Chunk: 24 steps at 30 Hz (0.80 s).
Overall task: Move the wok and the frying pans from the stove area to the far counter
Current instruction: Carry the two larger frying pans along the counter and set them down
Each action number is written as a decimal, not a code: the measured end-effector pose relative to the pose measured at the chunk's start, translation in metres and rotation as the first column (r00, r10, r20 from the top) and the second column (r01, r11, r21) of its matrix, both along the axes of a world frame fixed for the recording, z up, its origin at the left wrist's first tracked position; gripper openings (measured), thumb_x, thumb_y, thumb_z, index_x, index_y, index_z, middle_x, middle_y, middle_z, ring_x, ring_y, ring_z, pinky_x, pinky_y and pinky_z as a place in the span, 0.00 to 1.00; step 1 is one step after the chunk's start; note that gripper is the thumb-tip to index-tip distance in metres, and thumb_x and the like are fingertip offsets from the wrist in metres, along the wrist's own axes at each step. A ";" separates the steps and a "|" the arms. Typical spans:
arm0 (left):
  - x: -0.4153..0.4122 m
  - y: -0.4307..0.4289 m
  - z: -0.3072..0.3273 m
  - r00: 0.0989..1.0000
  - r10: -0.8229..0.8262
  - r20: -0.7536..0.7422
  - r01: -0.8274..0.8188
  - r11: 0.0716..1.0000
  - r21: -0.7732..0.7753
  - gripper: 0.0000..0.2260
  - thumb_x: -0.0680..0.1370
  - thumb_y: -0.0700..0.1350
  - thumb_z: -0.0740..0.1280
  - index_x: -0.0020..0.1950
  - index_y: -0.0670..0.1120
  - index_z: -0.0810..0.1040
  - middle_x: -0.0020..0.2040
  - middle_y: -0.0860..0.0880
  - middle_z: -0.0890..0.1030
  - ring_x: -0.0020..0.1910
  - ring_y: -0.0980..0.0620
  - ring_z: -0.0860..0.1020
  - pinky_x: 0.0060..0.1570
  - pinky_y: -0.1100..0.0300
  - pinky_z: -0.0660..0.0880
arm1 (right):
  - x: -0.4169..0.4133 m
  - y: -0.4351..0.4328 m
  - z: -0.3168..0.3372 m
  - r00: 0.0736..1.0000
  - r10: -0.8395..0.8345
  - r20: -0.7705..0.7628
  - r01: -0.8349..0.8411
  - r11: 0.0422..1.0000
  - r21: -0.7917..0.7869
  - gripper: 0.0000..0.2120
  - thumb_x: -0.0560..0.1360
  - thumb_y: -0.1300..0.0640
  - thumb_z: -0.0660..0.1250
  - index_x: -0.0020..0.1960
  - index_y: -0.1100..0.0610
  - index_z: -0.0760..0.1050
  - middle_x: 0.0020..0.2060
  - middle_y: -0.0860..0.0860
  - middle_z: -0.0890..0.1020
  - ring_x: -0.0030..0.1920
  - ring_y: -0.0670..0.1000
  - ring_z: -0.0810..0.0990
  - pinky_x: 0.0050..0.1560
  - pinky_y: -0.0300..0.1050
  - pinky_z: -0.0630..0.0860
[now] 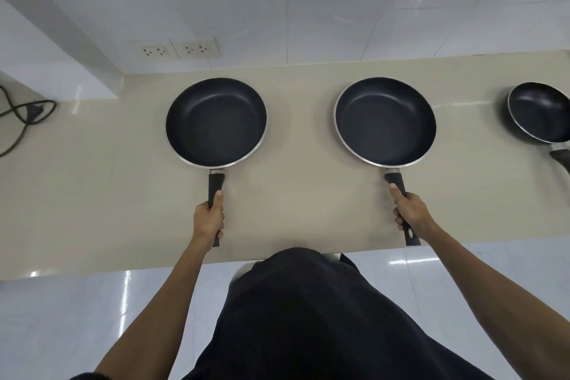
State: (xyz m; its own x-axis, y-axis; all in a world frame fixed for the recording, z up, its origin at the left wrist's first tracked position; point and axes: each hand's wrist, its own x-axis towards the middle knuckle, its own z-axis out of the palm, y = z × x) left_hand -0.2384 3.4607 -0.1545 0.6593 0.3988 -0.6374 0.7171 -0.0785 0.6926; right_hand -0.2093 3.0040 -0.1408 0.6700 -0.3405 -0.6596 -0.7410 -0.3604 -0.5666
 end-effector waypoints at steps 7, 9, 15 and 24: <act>0.000 0.002 0.000 1.000 -0.008 -0.024 0.008 1.000 -0.005 0.21 0.82 0.60 0.62 0.41 0.44 0.69 0.30 0.48 0.68 0.24 0.51 0.64 0.23 0.60 0.66 | 0.001 0.001 0.000 1.000 0.001 0.000 -0.001 0.999 -0.052 0.26 0.81 0.36 0.59 0.43 0.59 0.70 0.31 0.56 0.74 0.27 0.52 0.71 0.25 0.44 0.74; 0.000 0.001 0.001 0.999 -0.008 -0.034 0.008 1.000 -0.008 0.21 0.82 0.60 0.62 0.42 0.44 0.69 0.30 0.48 0.68 0.25 0.51 0.65 0.24 0.59 0.66 | 0.004 0.001 -0.001 1.000 0.003 -0.003 -0.003 0.999 -0.054 0.26 0.82 0.36 0.59 0.43 0.59 0.71 0.31 0.56 0.74 0.27 0.52 0.71 0.25 0.44 0.74; 0.001 -0.002 0.006 0.998 -0.022 -0.054 0.025 0.999 0.044 0.21 0.81 0.60 0.63 0.43 0.42 0.72 0.32 0.45 0.72 0.26 0.49 0.68 0.23 0.59 0.69 | 0.013 -0.001 -0.001 1.000 0.001 -0.005 -0.002 1.000 -0.022 0.25 0.82 0.37 0.59 0.43 0.60 0.71 0.31 0.56 0.73 0.26 0.53 0.71 0.26 0.44 0.73; -0.002 -0.016 0.003 0.998 0.021 -0.064 -0.012 0.991 0.132 0.23 0.81 0.62 0.63 0.39 0.44 0.70 0.33 0.45 0.72 0.28 0.49 0.69 0.27 0.57 0.72 | 0.013 -0.006 0.004 0.999 0.044 -0.016 -0.044 0.999 -0.009 0.25 0.82 0.39 0.60 0.44 0.61 0.71 0.31 0.56 0.74 0.27 0.53 0.72 0.26 0.44 0.75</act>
